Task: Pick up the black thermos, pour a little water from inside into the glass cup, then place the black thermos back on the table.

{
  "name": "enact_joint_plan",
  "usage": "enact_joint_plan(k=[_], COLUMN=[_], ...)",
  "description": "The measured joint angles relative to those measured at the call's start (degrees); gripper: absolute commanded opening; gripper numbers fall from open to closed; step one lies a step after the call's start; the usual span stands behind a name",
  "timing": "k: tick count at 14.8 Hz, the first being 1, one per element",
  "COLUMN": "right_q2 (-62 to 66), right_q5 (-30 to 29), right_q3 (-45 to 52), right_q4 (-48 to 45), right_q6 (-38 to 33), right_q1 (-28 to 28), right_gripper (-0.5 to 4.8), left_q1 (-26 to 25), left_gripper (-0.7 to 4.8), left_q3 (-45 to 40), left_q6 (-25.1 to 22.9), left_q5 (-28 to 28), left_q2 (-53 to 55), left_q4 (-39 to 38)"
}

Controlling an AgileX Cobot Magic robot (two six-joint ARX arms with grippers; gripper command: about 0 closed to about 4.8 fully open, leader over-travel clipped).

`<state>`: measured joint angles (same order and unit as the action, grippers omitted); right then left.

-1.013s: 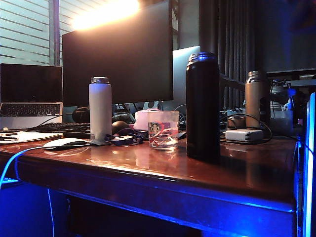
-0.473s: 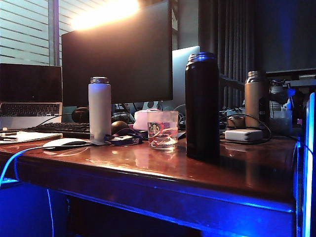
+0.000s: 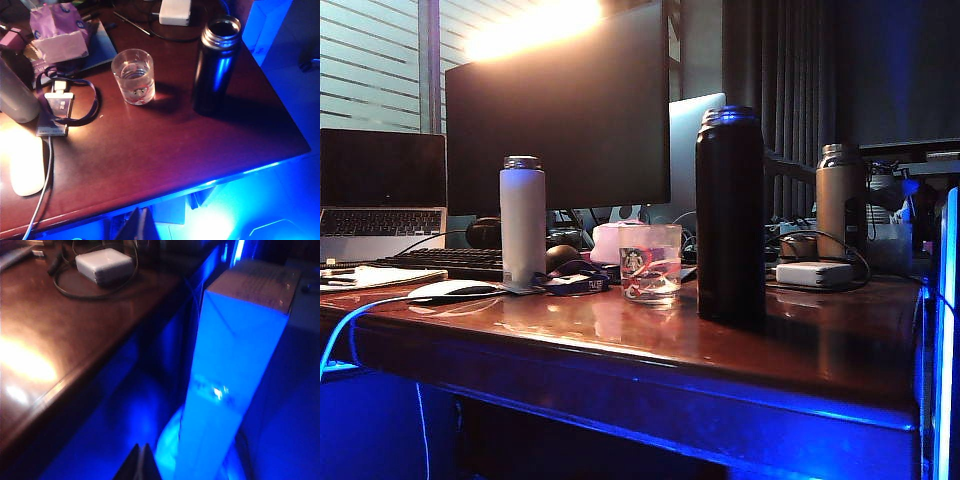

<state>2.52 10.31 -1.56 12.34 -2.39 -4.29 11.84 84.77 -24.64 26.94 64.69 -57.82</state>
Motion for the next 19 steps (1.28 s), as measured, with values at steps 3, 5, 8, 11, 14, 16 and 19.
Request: enact_joint_plan(k=[3,5,8,11,14,16,19], right_q2=[-2.32,-2.34,-2.34,-2.34,-2.34,-2.34,-2.34], right_q5=[0.07,0.13,-0.04,0.00,0.00,0.00,0.00], right_q3=[0.00,-0.02,-0.02,-0.02,-0.02,-0.02,-0.02], right_q4=[-0.13,-0.11,-0.09,-0.09,-0.09,-0.09,-0.09], right_q6=[0.02,0.02,-1.40,-1.68,-1.68,-1.68,-1.68], right_q1=[0.04,-0.04,-0.39,-0.37,-0.37,-0.37,-0.37], right_gripper=[0.00,0.00,0.00,0.00,0.00,0.00,0.00], left_q1=[0.00,0.00,0.00,0.00,0.00,0.00,-0.07], left_gripper=[-0.03,-0.03,-0.03,-0.03,-0.03,-0.03,-0.04], left_q3=[0.02,0.02,0.02,0.02,0.02,0.02,-1.03], left_q6=[0.00,0.00,0.00,0.00,-0.33,-1.05,-2.01], left_q5=[0.00,-0.02,0.00,0.00,-0.22,-4.20,-5.18], left_q2=[-0.07,-0.02,-0.02,-0.02,-0.02,-0.02,-0.61], left_q4=[0.07,0.04,0.04,0.04,0.17,3.26,14.67])
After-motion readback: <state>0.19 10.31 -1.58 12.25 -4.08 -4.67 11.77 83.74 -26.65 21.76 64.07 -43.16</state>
